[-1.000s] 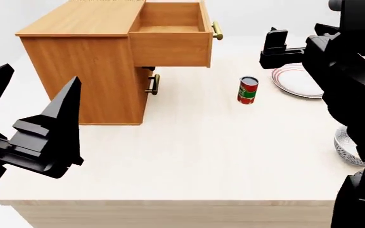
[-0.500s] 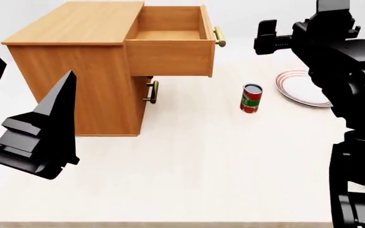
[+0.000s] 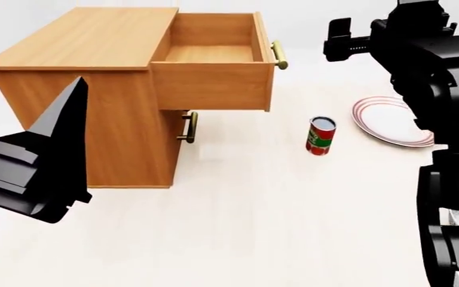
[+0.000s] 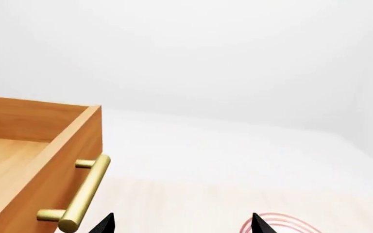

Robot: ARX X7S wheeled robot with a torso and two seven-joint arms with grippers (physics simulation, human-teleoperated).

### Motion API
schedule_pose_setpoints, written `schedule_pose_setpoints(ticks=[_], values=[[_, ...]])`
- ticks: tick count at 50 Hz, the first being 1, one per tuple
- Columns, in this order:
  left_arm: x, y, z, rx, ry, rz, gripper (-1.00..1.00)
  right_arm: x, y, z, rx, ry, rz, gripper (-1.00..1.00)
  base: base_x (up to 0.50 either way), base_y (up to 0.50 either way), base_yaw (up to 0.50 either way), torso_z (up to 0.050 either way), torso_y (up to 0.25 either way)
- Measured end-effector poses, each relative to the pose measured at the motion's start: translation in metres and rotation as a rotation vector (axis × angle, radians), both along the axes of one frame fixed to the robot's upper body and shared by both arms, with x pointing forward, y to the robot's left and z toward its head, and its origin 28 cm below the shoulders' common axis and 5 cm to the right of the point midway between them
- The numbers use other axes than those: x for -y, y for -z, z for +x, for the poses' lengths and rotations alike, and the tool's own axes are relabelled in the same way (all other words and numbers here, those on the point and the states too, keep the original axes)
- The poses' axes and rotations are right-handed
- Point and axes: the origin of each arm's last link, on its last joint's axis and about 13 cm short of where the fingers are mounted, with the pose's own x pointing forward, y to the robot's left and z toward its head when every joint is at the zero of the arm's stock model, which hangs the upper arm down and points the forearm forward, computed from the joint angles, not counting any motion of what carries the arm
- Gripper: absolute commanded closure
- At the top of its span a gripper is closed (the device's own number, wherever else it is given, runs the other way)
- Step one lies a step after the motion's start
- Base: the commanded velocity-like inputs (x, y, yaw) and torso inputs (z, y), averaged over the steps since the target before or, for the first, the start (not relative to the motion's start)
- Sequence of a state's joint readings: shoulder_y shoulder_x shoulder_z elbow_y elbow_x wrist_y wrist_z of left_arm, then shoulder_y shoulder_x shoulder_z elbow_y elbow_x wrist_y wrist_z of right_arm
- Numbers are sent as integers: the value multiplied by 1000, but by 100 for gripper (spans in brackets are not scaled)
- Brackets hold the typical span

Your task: Put the bowl in the top drawer of the cabinet.

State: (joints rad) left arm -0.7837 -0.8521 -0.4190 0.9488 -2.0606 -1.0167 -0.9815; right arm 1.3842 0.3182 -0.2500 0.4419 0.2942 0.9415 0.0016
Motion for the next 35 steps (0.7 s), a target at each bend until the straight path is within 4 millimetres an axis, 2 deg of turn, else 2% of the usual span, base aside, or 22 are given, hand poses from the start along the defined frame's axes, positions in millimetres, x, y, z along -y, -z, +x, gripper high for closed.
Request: schedule_pose_setpoints(ticks=[35], values=[[2, -7, -4, 26, -4, 16, -100, 5, -12, -3, 21, 8, -14, -100, 195, 0, 0, 0, 0]])
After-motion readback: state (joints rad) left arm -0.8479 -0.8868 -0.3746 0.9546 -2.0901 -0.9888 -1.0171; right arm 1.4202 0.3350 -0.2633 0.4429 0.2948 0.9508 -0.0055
